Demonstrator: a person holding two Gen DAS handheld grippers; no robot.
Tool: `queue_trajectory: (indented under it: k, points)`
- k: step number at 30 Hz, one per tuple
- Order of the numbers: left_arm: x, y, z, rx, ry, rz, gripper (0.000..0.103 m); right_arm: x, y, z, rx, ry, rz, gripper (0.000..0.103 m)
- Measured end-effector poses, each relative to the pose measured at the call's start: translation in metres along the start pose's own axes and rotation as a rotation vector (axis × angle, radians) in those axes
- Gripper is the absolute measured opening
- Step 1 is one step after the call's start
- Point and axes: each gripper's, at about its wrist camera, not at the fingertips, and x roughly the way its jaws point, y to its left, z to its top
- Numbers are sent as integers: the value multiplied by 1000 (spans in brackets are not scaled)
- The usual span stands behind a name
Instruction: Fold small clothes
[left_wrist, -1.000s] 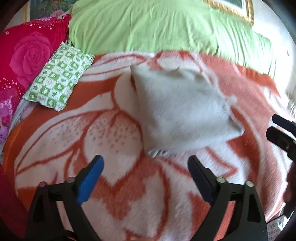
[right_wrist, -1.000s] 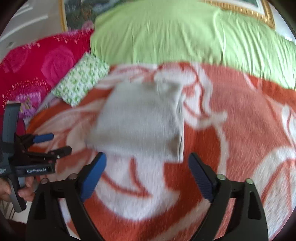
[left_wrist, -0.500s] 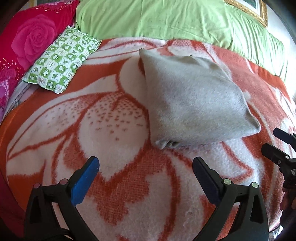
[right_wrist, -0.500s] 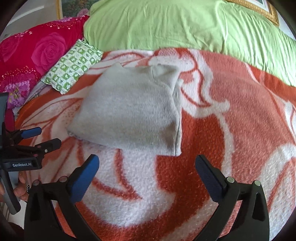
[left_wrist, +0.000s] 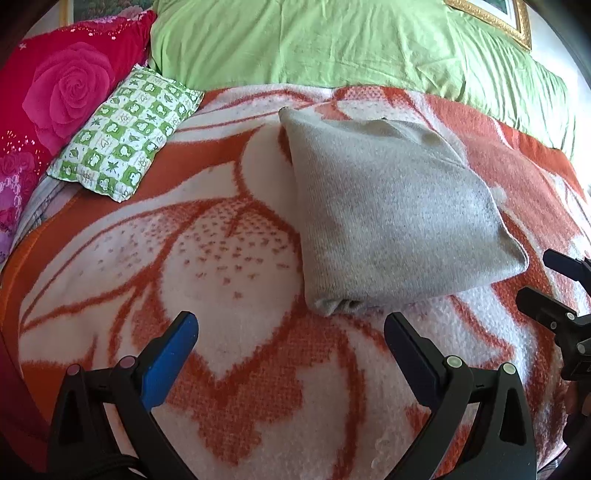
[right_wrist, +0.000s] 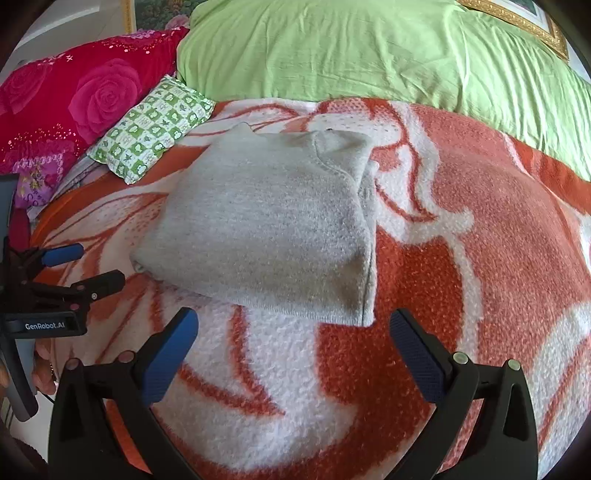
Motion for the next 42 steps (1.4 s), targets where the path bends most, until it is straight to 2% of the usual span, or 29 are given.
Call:
queue_trajectory:
  k: [16,42]
  points:
    - [1,3,17,-6,-27,18,101,7,3,16,-10,-18,0,103]
    - [5,4,15,-11,-6,-7,101,6,5,17,-15,-13,9,103]
